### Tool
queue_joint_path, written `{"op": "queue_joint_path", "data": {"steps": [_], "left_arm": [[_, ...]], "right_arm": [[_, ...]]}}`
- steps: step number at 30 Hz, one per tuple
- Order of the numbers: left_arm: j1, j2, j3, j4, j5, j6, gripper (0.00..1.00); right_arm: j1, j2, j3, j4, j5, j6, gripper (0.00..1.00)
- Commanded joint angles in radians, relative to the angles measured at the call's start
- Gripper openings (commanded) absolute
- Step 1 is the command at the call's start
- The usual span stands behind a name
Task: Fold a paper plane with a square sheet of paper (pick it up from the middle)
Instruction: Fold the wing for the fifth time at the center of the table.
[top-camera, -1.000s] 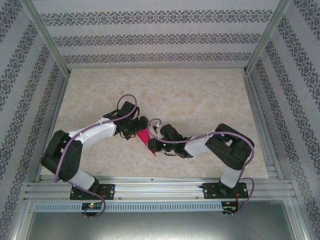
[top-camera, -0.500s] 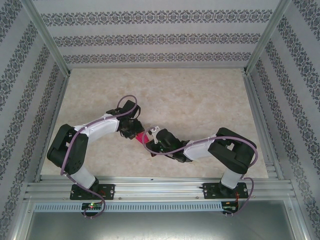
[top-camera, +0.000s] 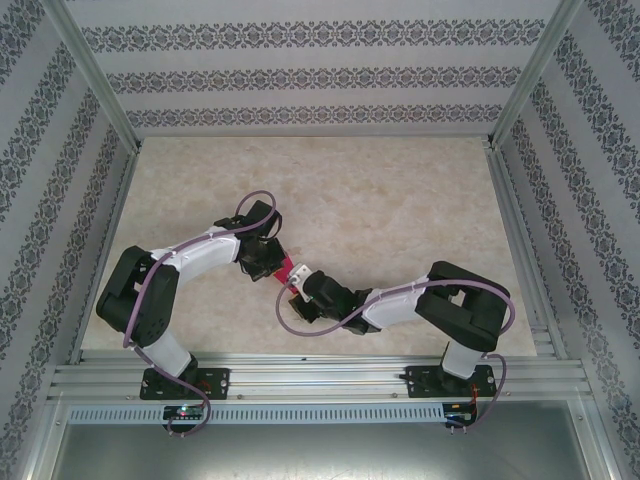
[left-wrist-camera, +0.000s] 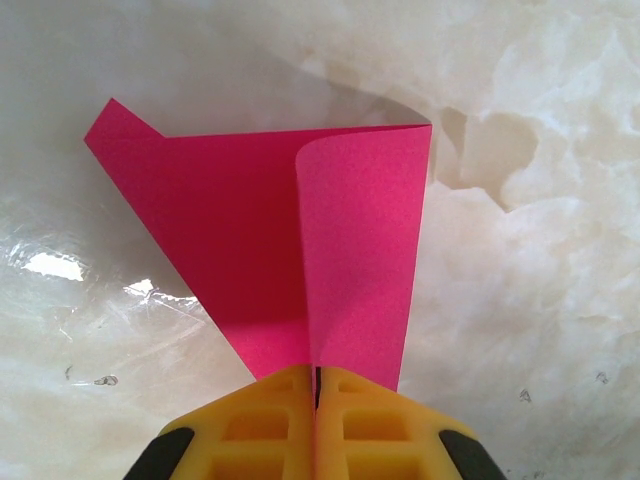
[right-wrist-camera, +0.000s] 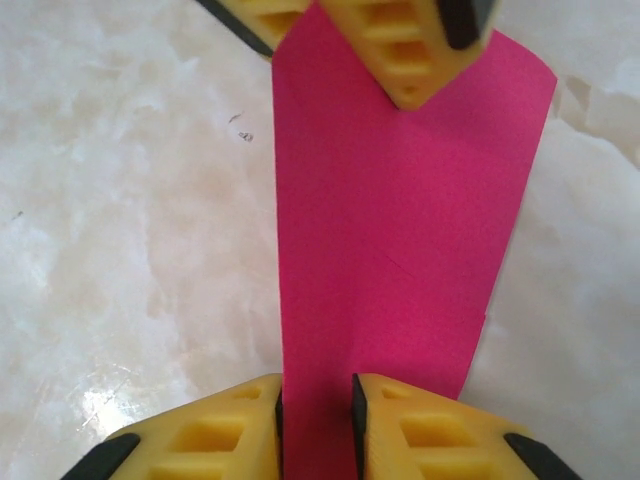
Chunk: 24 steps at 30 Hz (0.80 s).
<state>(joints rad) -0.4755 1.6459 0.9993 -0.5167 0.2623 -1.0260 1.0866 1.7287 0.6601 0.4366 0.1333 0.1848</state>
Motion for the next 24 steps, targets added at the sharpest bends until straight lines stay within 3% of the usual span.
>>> {"op": "queue_joint_path", "data": {"steps": [1, 6, 12, 15, 18, 24], "left_arm": [[0.014, 0.014, 0.020, -0.033, 0.014, 0.013, 0.00], [0.015, 0.013, 0.018, -0.028, 0.025, 0.015, 0.00], [0.023, 0.005, 0.010, -0.021, 0.038, 0.018, 0.00], [0.026, 0.006, 0.009, -0.023, 0.037, 0.021, 0.00], [0.027, 0.008, 0.008, -0.021, 0.040, 0.023, 0.00], [0.029, 0.008, 0.008, -0.020, 0.047, 0.028, 0.00]], "right_arm": [[0.022, 0.010, 0.037, -0.038, 0.116, -0.111, 0.28], [0.048, 0.039, 0.075, -0.081, 0.167, -0.172, 0.34], [0.084, 0.063, 0.086, -0.098, 0.269, -0.219, 0.33], [0.084, 0.057, 0.067, -0.075, 0.262, -0.217, 0.32], [0.084, 0.055, 0.062, -0.067, 0.253, -0.213, 0.26], [0.084, 0.056, 0.071, -0.073, 0.264, -0.189, 0.07]]}}
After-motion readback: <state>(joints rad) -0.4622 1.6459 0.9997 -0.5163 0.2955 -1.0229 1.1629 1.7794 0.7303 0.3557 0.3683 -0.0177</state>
